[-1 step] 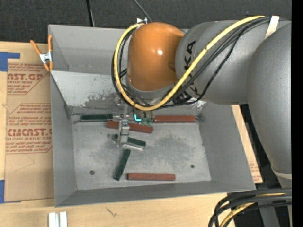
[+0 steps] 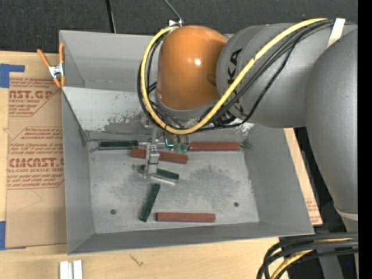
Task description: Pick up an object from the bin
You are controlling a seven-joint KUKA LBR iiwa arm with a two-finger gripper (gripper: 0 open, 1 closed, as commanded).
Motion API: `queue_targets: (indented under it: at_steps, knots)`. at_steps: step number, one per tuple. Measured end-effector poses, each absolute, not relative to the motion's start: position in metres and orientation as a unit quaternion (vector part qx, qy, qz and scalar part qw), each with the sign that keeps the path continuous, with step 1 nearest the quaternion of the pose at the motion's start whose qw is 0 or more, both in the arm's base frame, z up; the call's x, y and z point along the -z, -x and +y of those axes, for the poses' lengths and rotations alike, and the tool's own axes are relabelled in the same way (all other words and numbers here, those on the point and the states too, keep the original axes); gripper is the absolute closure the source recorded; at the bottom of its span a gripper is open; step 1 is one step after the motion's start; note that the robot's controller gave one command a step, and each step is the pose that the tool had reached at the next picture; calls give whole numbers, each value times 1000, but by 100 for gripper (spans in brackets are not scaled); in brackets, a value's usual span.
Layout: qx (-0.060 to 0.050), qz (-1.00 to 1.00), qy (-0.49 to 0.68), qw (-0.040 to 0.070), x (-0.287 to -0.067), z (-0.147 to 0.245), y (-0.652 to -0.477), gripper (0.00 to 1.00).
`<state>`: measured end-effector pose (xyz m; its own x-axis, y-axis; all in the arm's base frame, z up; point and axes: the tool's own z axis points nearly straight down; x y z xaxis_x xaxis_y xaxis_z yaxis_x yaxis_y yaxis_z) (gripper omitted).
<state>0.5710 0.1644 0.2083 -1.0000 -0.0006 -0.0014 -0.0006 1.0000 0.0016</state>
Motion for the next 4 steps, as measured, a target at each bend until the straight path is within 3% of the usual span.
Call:
queue_targets:
  at_steps: [1,2,3,4]
  knots:
    - [-1,999,47,3,-174,151,-562,0]
    - [0,986,165,2,-128,132,-565,0]
    - [-1,981,192,8,-73,89,-547,100]
    - [-1,981,192,1,-70,88,-543,0]
